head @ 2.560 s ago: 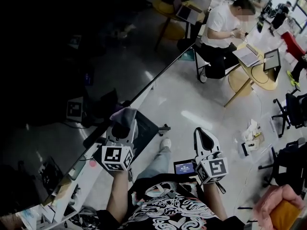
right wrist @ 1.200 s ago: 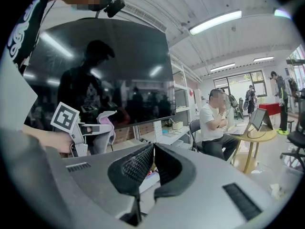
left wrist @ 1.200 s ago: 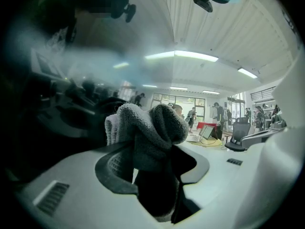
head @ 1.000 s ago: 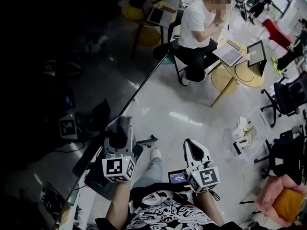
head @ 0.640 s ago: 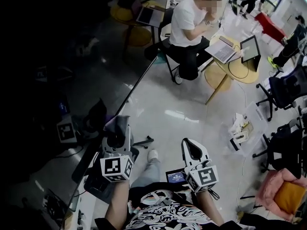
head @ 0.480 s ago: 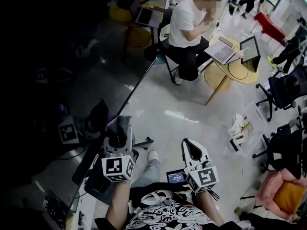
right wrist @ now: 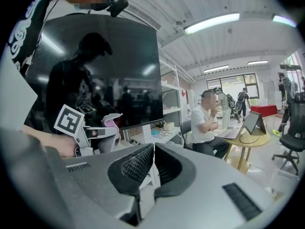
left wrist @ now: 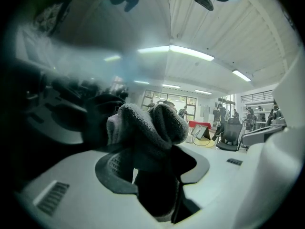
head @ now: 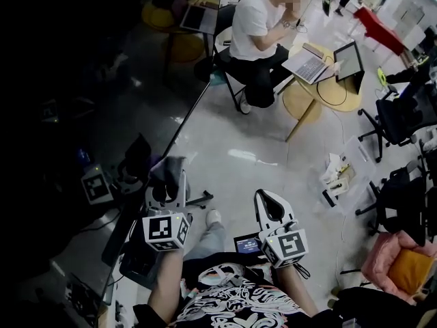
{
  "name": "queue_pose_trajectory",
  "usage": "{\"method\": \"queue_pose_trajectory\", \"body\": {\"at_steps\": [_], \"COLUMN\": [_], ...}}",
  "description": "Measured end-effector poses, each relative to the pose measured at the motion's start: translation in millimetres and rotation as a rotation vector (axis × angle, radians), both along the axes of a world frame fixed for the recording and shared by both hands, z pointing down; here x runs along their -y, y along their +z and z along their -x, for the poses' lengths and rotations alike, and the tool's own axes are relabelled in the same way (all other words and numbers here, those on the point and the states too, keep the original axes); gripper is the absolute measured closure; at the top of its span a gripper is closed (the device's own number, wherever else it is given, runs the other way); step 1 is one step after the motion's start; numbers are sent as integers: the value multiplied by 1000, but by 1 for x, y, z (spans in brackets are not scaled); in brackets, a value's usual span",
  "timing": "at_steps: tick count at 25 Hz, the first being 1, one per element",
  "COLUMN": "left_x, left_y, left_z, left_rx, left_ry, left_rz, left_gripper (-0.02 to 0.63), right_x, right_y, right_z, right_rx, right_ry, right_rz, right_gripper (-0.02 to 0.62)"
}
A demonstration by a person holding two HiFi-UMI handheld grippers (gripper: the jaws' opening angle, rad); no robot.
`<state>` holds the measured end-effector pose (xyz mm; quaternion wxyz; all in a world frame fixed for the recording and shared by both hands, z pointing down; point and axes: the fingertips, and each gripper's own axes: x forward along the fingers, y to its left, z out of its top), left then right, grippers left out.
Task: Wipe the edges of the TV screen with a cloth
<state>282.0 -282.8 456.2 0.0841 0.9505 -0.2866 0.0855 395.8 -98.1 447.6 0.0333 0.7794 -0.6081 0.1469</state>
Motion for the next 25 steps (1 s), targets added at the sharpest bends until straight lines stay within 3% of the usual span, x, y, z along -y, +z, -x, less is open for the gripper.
{"method": "queue_pose_trajectory", "body": {"at_steps": [12, 25], "left_x": [3, 23], "left_y": [-11, -12], "left_z": [-19, -71], "left_rx": [-21, -72], "left_ry": [18, 26], "left_rz": [22, 91], "left_gripper": [408, 408], "right_x": [0, 10], "right_y": [-9, -7], "right_z": [-9, -59], "right_rx": [-13, 3], "right_ry": [20, 108], "right_rz": [-28, -22], "right_gripper": [565, 565]}}
